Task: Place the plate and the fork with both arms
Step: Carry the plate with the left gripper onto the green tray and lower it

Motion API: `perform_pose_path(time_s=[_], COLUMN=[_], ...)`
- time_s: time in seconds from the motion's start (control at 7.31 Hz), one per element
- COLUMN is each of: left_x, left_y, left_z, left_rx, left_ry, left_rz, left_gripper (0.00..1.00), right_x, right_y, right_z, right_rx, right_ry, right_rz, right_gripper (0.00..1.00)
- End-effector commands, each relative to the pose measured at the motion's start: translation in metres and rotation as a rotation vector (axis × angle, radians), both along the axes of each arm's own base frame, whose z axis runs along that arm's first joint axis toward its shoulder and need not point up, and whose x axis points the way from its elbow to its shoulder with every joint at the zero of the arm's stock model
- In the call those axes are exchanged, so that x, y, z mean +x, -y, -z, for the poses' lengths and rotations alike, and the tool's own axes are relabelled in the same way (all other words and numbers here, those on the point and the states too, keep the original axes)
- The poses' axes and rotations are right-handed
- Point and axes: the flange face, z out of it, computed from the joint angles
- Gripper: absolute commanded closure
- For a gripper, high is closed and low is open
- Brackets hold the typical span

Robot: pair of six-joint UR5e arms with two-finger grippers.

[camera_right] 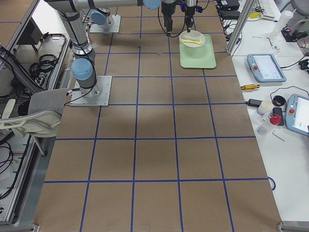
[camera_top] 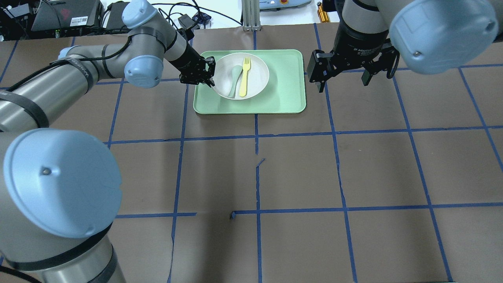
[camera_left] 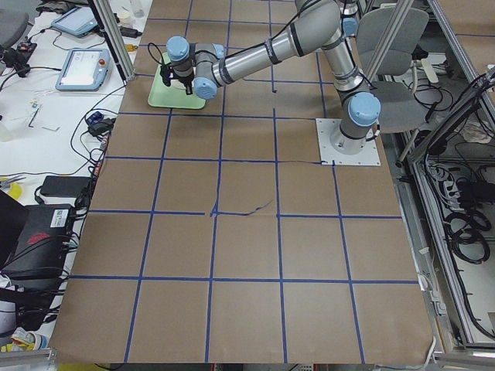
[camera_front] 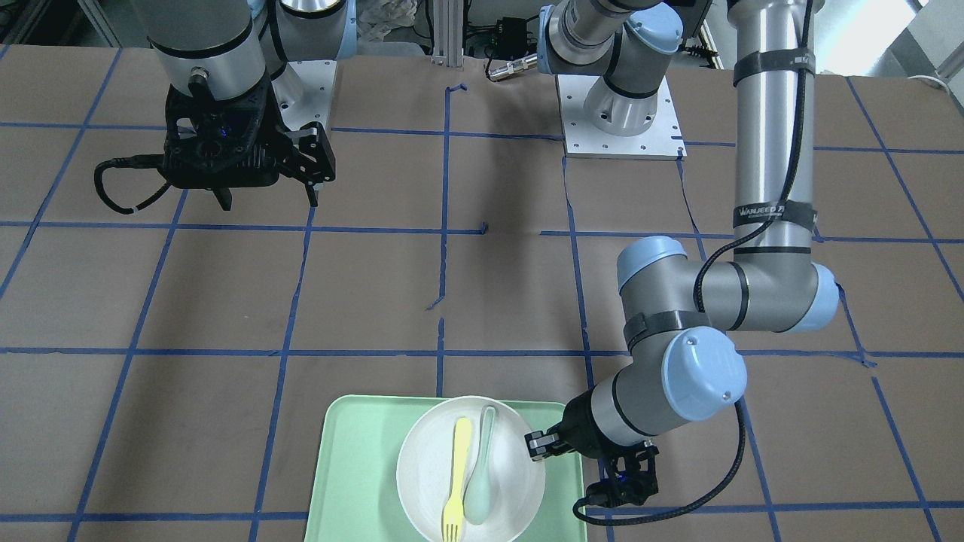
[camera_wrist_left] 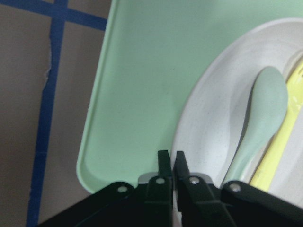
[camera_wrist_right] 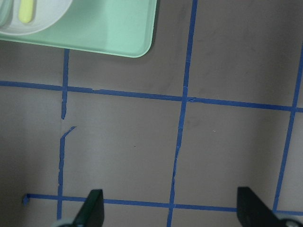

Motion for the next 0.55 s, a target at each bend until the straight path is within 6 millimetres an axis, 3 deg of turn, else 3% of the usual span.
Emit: perform_pose_path(time_s=[0.0, 0.27, 0.41], left_x=[-0.014, -0.014, -0.01], left_y=[0.01, 0.011, 0.005], left_z=[0.024, 0.028, 0.017], left_rx=[-0.011, -0.027, -0.052], left_ry=[0.003, 0.003, 0.044], left_rz=[-0.017, -0.014, 0.008], left_gripper=[1.0, 1.0, 0.1], right_x=[0.0, -0.001, 0.0], right_y=[0.001, 0.001, 0.002], right_z=[0.001, 0.001, 0.002], right_rx=[0.001, 0.001, 0.002], right_ry=[-0.002, -0.002, -0.002], right_rz=[-0.001, -0.001, -0.001], right_gripper=[0.0, 0.0, 0.0])
